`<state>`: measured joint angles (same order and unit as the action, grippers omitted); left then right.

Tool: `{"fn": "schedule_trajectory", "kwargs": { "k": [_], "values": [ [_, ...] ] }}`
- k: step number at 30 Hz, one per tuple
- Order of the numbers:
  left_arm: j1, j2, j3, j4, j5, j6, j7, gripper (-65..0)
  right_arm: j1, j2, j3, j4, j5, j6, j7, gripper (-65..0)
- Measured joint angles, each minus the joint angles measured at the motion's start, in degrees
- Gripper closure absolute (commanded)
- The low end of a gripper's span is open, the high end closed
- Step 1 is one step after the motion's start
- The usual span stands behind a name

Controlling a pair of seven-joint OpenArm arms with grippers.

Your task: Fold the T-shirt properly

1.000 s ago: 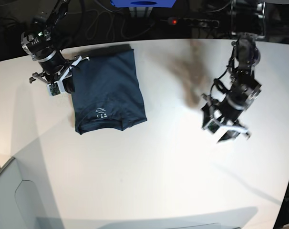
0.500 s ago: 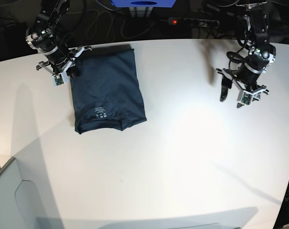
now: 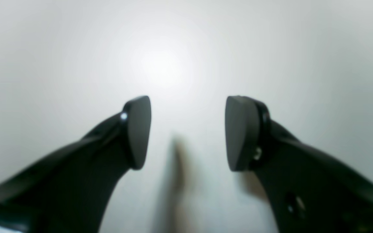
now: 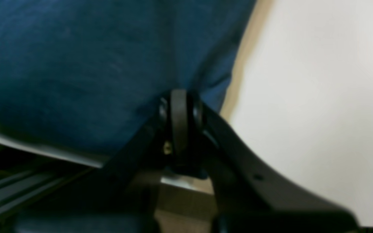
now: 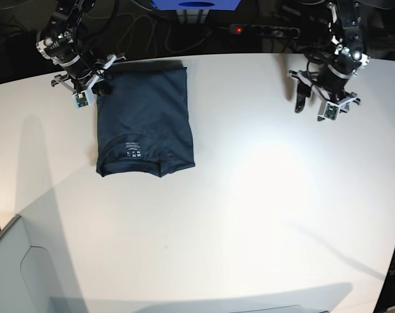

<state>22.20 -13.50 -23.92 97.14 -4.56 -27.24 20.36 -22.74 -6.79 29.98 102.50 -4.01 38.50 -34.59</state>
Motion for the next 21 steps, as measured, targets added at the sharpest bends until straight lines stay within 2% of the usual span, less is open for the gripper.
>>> {"fn": "schedule_trajectory", "kwargs": {
  "k": [4,6,9,12,14,21],
  "values": [
    [0.76,2.89,-4.04,1.27,0.24,0.00,0.13,-34.7,-1.49,-0.02,1.70,2.56,-0.33,0.00,6.43,0.0],
    [2.38,3.54,-5.16,3.37,-0.24,0.00,-0.50,-31.3,-2.45,-0.02,2.21,5.25,-0.39,0.02,7.61,0.0],
    [5.20,4.22,-5.44,6.29,0.07,-0.02,0.09,-19.0,-4.81,-0.20,2.21,9.77,0.00,0.02,7.72,0.0],
    [9.42,6.82,-5.60,10.88,0.17,0.31,0.02,-1.5,-9.77,-0.48,1.97,14.14,-0.33,0.02,7.72,0.0],
    [12.90,8.72,-6.25,14.47,-0.22,0.00,-0.59,0.0,-13.38,-2.36,1.99,16.46,-0.20,0.02,7.63,0.0],
    [25.62,17.18,-9.64,18.36,-0.13,0.37,-0.22,0.0,-24.57,-2.27,1.40,16.63,0.00,0.00,7.91,0.0]
  ]
}}
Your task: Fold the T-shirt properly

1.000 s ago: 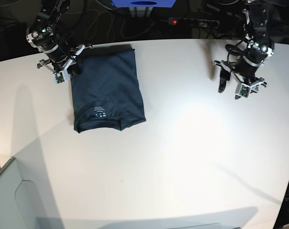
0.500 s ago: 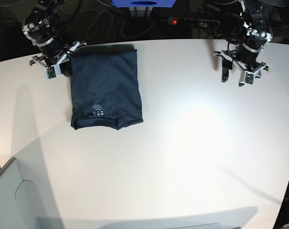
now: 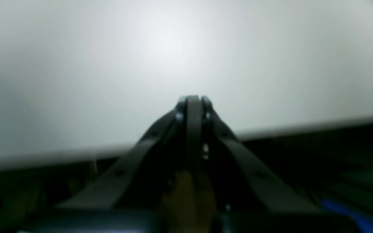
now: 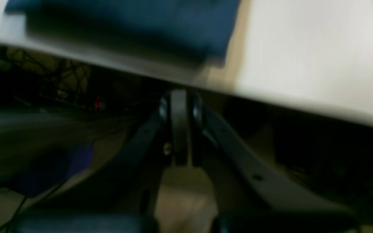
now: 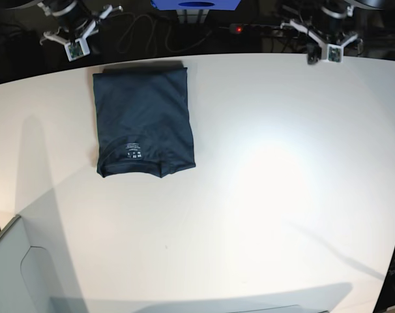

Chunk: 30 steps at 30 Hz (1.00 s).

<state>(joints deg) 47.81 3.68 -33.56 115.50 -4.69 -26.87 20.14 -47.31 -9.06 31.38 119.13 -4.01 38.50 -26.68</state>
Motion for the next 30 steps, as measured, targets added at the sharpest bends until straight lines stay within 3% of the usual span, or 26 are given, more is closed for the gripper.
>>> {"fn": "schedule_trajectory", "kwargs": {
  "k": [4,9,14,20,24,26,30],
  "values": [
    [4.39,1.97,0.46,-5.38,-0.33,-0.26,-0.98,0.0,-3.41,0.04,-2.56,-1.79,0.20,0.02,0.39,0.0],
    [2.89,1.07,0.35,-19.80,0.17,-0.04,-1.03,0.0,-1.81,2.91,-5.51,-14.29,-0.20,0.02,-0.15,0.0],
    [-7.63,-5.01,0.46,-40.41,0.31,-0.37,-1.14,0.0,7.52,6.10,-6.56,-34.84,-0.02,-0.11,0.85,0.0],
    [-23.50,-12.48,2.84,-66.62,0.81,0.07,-1.86,0.0,19.74,9.99,-9.31,-60.50,0.17,-1.07,12.37,0.0],
    [-30.08,-15.98,8.68,-80.46,-0.15,0.76,-13.16,0.0,24.39,13.22,-16.11,-71.93,0.00,-1.55,20.00,0.0],
    [-33.57,-16.74,12.87,-89.74,-0.52,0.94,-18.95,0.0,27.02,13.73,-18.64,-77.99,0.26,-5.88,24.26,0.0],
    [-38.10,-17.11,20.52,-101.07,0.20,10.03,-23.76,0.0,31.52,13.77,-22.69,-88.37,0.22,-21.75,31.19,0.0]
  ]
}}
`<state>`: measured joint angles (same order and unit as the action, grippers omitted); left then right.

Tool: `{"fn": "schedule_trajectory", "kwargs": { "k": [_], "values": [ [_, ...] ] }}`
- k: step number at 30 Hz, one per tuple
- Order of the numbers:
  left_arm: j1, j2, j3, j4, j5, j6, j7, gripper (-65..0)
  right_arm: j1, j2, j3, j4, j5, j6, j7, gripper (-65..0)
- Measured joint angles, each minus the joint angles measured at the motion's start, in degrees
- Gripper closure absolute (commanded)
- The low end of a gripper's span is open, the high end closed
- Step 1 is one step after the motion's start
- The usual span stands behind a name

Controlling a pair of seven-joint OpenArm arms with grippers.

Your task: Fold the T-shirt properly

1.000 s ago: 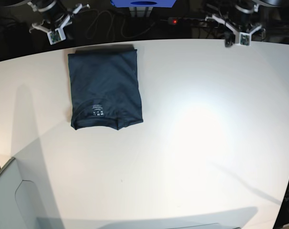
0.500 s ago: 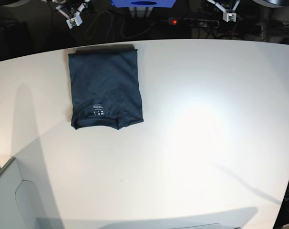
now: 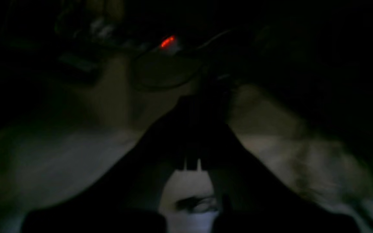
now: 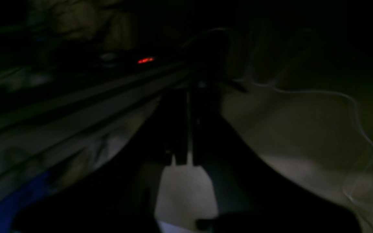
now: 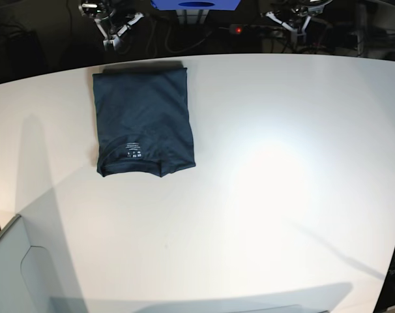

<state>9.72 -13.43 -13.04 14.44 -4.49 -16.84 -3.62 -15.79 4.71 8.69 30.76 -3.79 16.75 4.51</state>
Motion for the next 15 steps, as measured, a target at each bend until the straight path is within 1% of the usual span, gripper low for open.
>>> {"fn": "schedule_trajectory", "kwargs": {
  "k": [1,3,4,6,8,9,12,14,15],
  "values": [
    [-0.35,-0.17,1.29,-0.09,-0.24,1.29,-0.72,0.0,0.98,0.04,-1.18,-1.97,0.02,-3.80,0.94,0.0],
    [-1.03,-0.26,3.98,-0.07,-0.26,3.34,-0.46,0.0,2.49,-0.09,-3.54,-4.42,0.00,-12.28,1.92,0.0],
    [-1.38,-0.24,5.09,-0.02,-0.35,3.69,-0.24,0.0,3.08,0.00,-5.07,-5.35,0.24,-15.76,2.21,0.0],
    [-1.97,0.11,6.34,0.26,-0.48,3.76,0.87,0.0,4.15,-0.22,-7.56,-6.56,0.24,-24.26,2.01,0.0],
    [-2.12,0.87,6.27,0.28,-0.72,3.78,1.29,0.0,4.63,-0.68,-10.27,-7.06,0.42,-30.40,2.27,0.0],
    [-2.03,1.27,6.27,0.28,-0.68,3.78,1.90,0.0,4.76,-1.11,-11.52,-7.28,0.15,-32.85,2.56,0.0],
    [-1.57,2.16,6.27,-0.15,-0.48,3.76,2.19,0.0,4.81,-1.90,-15.96,-7.54,0.17,-36.65,1.88,0.0],
    [-1.31,2.14,6.25,-0.33,-0.55,3.76,2.32,0.0,4.98,-2.23,-19.04,-7.69,0.17,-38.16,1.79,0.0],
    [-1.33,1.99,6.25,-0.33,-0.50,3.78,2.34,0.0,5.09,-2.49,-20.06,-7.69,0.02,-39.45,1.79,0.0]
  ]
}}
